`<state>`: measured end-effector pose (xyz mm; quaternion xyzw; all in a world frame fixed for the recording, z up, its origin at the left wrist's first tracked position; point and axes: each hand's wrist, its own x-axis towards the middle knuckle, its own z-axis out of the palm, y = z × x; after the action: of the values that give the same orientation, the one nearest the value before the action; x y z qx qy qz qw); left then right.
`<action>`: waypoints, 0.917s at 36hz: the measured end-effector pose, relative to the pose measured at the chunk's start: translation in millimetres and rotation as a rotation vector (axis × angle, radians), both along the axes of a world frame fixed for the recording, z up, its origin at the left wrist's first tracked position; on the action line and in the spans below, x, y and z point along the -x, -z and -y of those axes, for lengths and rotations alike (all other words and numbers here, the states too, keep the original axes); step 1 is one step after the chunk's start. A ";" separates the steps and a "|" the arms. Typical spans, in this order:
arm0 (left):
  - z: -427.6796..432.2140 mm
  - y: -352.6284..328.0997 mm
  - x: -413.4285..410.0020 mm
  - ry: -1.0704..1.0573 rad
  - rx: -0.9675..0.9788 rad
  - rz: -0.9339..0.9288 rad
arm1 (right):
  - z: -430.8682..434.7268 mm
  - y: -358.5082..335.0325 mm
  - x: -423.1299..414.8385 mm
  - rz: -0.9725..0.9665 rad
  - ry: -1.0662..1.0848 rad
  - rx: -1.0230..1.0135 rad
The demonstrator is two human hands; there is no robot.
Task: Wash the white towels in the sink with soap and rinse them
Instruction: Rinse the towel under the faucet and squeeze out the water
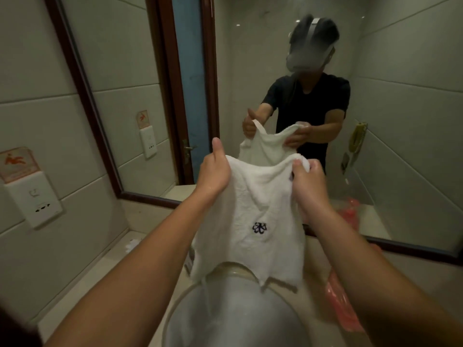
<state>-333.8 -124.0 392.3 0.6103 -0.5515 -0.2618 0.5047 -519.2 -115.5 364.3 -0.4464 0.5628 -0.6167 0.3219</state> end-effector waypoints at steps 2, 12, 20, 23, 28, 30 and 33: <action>2.9 -3.6 11.0 0.055 -0.099 -0.176 | -5.5 2.9 -18.2 0.072 -0.072 -0.034; -3.9 -1.9 31.7 0.478 -0.143 -0.304 | -17.6 19.2 -54.3 0.437 -0.356 -0.041; -16.0 23.2 18.3 0.080 0.308 0.102 | -9.0 26.0 -48.9 0.480 -0.316 -0.100; -15.2 43.5 20.8 0.191 0.254 0.020 | -10.3 30.6 -51.4 0.558 -0.327 -0.131; -23.5 64.9 43.4 0.158 0.168 -0.168 | -12.8 22.5 -61.7 0.644 -0.371 -0.114; -25.3 68.2 51.7 0.074 0.177 -0.249 | -14.3 21.1 -56.0 0.686 -0.371 -0.160; -24.4 75.6 63.4 0.028 0.172 -0.297 | -15.0 31.7 -48.2 0.707 -0.344 -0.186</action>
<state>-397.2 -99.6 316.7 0.5118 -0.4997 -0.3081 0.6272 -471.0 -100.4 332.5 -0.2632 0.3878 -0.6160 0.6331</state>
